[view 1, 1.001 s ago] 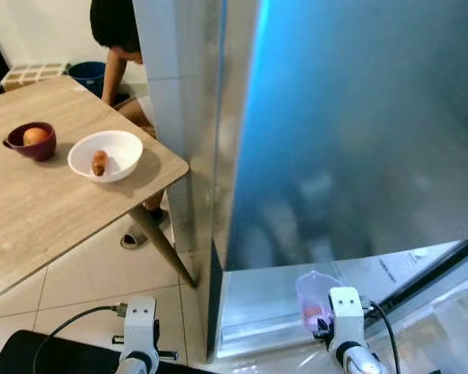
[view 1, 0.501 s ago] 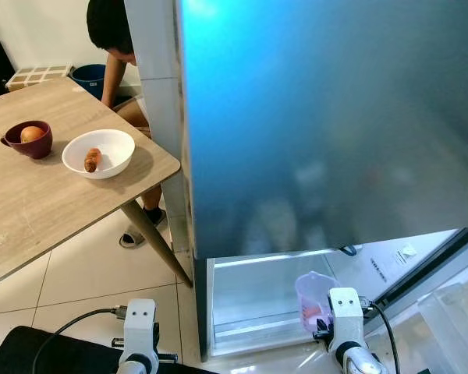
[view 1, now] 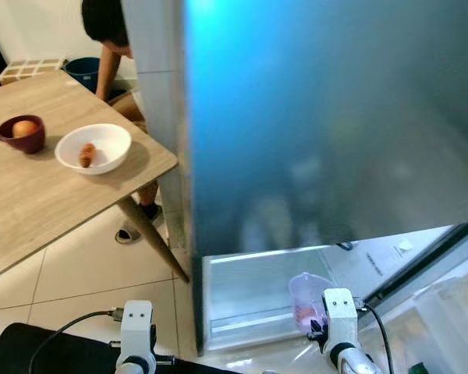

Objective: Restocking fridge

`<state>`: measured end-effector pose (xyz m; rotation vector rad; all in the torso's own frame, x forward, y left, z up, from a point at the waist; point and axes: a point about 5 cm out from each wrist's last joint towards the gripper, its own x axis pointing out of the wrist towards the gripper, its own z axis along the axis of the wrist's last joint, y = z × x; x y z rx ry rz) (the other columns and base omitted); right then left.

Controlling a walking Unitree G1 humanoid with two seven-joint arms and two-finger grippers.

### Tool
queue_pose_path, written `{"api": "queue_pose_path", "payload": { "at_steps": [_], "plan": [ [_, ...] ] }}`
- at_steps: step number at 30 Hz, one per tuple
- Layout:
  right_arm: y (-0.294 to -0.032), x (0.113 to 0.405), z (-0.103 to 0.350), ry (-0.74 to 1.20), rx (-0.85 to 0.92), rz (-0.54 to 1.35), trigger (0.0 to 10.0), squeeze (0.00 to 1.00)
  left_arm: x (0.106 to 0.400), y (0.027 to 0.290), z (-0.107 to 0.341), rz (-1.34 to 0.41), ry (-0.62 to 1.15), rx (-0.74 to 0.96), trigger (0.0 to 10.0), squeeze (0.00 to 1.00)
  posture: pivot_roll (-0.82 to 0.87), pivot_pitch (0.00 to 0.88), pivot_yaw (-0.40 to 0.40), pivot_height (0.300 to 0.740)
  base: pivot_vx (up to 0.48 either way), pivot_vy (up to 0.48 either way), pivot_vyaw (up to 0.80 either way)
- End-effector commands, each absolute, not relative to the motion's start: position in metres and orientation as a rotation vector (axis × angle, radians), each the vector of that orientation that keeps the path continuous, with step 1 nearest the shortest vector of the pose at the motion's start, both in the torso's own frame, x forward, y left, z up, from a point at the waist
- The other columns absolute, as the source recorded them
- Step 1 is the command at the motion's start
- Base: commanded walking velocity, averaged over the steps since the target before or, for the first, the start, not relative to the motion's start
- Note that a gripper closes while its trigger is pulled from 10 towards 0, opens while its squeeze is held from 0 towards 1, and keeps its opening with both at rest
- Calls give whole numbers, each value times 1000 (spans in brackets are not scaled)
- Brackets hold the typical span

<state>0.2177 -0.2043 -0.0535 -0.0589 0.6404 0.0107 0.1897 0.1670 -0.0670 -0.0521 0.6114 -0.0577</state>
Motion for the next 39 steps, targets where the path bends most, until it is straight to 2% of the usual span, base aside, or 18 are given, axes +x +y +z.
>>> {"api": "queue_pose_path", "payload": {
  "at_steps": [1,39],
  "plan": [
    [-211,211,-56,662,-71,-7,10000,0,185,164,-70,-64,625,-62,10000,0,-119,105,-24,740,0,-480,0],
    [-209,210,-58,666,-67,4,10000,0,174,172,-72,-46,612,-36,10000,0,-110,109,-23,740,0,-13,0]
  ]
}}
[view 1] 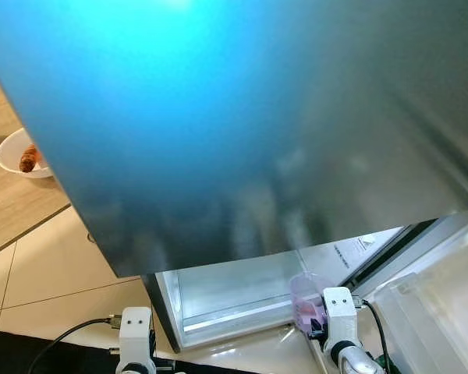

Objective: Restocking fridge

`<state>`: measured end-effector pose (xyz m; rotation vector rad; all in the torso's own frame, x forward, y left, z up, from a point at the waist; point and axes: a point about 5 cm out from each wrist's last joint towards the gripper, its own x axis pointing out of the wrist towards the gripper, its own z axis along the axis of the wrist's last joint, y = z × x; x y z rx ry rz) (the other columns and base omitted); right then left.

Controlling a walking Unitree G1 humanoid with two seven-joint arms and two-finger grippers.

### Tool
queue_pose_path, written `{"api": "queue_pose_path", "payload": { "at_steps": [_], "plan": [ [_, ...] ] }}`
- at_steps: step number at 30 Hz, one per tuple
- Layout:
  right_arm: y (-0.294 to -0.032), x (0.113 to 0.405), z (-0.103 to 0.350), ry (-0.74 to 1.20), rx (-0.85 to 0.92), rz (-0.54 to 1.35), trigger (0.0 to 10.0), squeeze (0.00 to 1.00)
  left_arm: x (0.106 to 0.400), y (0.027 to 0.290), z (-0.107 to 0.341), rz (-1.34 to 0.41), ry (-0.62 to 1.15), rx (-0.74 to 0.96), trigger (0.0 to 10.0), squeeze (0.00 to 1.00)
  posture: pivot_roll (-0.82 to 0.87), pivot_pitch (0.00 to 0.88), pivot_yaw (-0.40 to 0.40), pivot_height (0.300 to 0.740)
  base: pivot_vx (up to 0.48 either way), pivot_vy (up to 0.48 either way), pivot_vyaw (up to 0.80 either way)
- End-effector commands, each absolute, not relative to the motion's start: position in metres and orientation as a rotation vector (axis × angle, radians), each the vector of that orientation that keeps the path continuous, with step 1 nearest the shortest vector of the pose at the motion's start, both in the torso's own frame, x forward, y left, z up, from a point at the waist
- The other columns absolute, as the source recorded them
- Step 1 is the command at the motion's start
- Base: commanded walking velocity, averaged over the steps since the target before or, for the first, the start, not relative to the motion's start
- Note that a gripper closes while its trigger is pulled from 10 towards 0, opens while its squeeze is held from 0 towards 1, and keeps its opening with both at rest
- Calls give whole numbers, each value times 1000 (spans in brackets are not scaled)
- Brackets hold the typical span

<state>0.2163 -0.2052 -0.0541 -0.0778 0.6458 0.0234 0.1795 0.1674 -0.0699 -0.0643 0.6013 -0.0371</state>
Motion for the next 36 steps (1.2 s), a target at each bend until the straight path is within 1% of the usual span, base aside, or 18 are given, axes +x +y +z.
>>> {"api": "queue_pose_path", "payload": {
  "at_steps": [1,13,21,36],
  "plan": [
    [-209,209,-58,666,-64,3,10000,0,174,172,-71,-43,608,-32,10000,0,-109,110,-22,740,0,0,0],
    [-207,210,-58,670,-56,5,10000,0,175,177,-71,-4,609,-18,10000,0,-104,107,-19,740,0,0,0],
    [-206,210,-58,670,-57,6,10000,0,172,178,-71,3,602,2,10000,0,-101,105,-19,740,0,480,0],
    [-209,209,-59,677,-62,5,10000,0,171,177,-70,-23,575,13,10000,0,-101,97,-22,740,0,0,0]
  ]
}}
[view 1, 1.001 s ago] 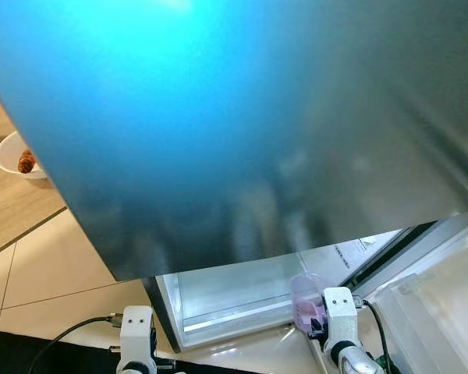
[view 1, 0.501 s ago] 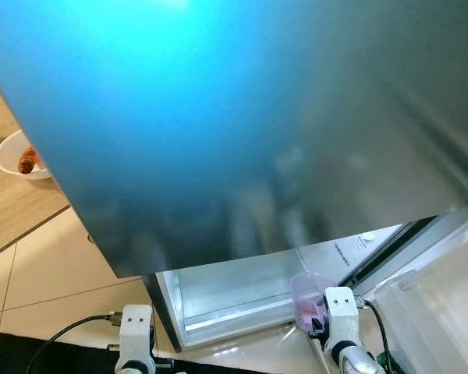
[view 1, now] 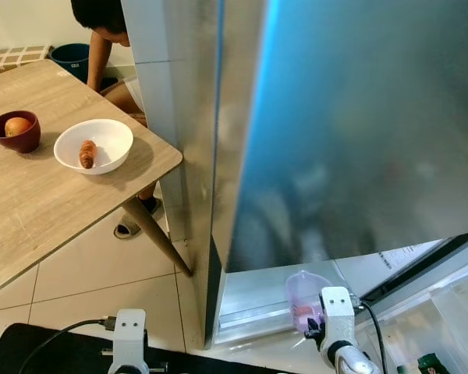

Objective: Restocking fridge

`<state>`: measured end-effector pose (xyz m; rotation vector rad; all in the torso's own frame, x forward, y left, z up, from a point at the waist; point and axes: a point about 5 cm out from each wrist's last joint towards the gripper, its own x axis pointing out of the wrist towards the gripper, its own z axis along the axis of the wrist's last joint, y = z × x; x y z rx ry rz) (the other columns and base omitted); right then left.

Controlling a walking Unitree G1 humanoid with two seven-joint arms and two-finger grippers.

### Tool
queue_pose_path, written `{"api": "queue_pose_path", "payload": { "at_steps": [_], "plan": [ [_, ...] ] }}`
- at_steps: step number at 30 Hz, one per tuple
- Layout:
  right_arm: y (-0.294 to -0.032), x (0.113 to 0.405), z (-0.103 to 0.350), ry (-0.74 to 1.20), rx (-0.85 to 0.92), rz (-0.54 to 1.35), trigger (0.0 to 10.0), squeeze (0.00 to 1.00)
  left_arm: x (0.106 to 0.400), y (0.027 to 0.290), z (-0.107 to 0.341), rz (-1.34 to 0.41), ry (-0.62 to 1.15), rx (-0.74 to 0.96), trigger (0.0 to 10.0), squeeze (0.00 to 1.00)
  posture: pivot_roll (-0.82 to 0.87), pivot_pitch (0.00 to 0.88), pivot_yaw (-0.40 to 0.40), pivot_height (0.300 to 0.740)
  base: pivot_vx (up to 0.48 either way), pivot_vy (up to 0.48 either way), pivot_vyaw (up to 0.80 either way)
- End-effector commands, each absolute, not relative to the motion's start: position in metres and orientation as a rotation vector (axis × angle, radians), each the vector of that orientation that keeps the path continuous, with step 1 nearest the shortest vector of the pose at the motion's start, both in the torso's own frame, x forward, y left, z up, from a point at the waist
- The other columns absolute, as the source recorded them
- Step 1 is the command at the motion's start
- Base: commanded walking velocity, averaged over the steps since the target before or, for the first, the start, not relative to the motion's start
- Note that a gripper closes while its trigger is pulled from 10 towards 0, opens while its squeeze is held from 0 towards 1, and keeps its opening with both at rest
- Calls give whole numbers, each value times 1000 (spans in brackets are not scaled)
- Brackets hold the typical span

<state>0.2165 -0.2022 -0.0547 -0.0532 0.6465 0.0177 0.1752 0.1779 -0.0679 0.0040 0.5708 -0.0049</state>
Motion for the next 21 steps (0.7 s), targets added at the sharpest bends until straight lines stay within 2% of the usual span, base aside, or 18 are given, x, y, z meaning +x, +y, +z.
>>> {"api": "queue_pose_path", "payload": {
  "at_steps": [1,13,21],
  "plan": [
    [-209,209,-59,677,-62,5,10000,0,171,177,-70,-23,575,13,10000,0,-101,97,-22,740,0,0,0],
    [-210,207,-59,680,-63,1,10000,0,166,182,-73,-7,609,21,10000,0,-100,103,-23,740,0,0,0],
    [-209,208,-59,680,-62,2,10000,0,166,182,-74,-19,621,28,10000,0,-98,104,-22,740,0,-442,0]
  ]
}}
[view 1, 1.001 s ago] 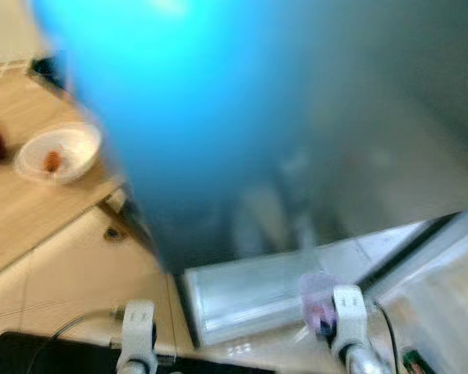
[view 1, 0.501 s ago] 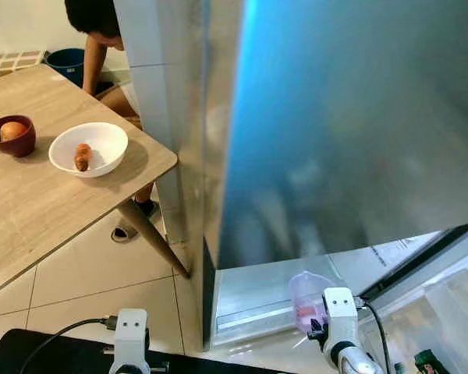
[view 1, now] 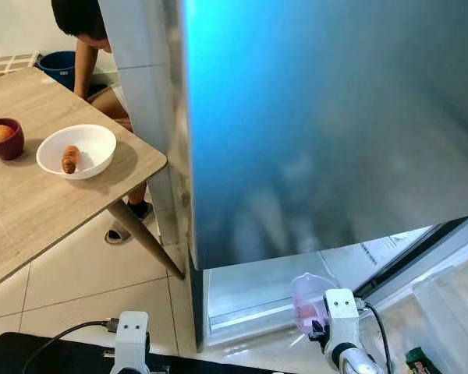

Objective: Restocking fridge

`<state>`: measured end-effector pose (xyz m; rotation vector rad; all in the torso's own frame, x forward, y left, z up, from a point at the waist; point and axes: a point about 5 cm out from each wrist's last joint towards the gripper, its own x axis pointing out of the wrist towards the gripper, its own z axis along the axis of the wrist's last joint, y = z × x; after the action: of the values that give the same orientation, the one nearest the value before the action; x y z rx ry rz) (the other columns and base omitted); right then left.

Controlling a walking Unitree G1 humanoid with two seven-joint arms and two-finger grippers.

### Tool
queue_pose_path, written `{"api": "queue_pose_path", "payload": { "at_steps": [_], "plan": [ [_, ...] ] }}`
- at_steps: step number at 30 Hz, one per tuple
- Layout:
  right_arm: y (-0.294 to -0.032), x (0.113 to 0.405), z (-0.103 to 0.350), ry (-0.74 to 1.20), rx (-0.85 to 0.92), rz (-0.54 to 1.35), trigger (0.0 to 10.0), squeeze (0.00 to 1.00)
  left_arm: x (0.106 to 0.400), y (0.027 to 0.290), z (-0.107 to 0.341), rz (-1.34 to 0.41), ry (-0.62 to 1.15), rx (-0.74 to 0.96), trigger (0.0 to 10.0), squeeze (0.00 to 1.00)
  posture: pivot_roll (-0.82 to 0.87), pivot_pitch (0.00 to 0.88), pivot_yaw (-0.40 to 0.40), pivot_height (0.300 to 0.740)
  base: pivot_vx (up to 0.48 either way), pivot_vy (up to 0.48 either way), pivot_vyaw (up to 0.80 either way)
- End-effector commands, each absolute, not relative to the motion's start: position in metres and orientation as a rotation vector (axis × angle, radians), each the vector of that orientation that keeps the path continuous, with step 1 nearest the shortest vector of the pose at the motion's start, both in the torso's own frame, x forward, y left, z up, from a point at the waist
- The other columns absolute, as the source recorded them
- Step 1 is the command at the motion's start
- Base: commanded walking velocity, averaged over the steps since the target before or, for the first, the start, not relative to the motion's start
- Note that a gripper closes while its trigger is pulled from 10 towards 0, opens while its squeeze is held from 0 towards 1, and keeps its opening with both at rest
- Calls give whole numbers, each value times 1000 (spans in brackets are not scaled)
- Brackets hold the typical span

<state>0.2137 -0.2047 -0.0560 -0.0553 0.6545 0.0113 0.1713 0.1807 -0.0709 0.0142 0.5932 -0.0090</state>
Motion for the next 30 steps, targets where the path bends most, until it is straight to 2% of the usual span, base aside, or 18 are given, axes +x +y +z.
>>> {"api": "queue_pose_path", "payload": {
  "at_steps": [1,8,9,30],
  "plan": [
    [-209,208,-59,680,-62,2,10000,0,166,182,-74,-20,623,27,10000,0,-98,104,-22,740,0,-480,0],
    [-209,207,-60,682,-63,3,10000,0,165,181,-76,-15,634,18,10000,0,-99,105,-22,740,0,-468,0],
    [-209,207,-59,682,-64,3,10000,0,163,181,-77,10,644,-19,10000,0,-99,105,-23,740,0,0,0],
    [-207,206,-61,687,-72,18,10000,0,163,181,-75,-15,613,1,10000,0,-96,110,-23,740,0,-13,0]
  ]
}}
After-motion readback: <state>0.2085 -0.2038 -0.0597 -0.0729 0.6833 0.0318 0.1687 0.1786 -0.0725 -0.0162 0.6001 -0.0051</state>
